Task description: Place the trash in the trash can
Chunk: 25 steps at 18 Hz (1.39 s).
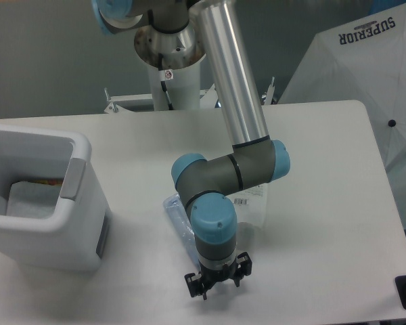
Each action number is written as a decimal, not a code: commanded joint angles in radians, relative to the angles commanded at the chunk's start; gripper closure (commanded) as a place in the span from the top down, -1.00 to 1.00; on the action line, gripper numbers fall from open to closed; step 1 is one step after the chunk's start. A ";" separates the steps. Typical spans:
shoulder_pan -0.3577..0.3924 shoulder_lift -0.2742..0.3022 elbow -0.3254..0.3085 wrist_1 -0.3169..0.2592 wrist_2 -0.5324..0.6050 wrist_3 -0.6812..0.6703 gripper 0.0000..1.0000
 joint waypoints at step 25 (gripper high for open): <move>-0.014 0.008 -0.015 -0.003 0.017 0.002 -0.04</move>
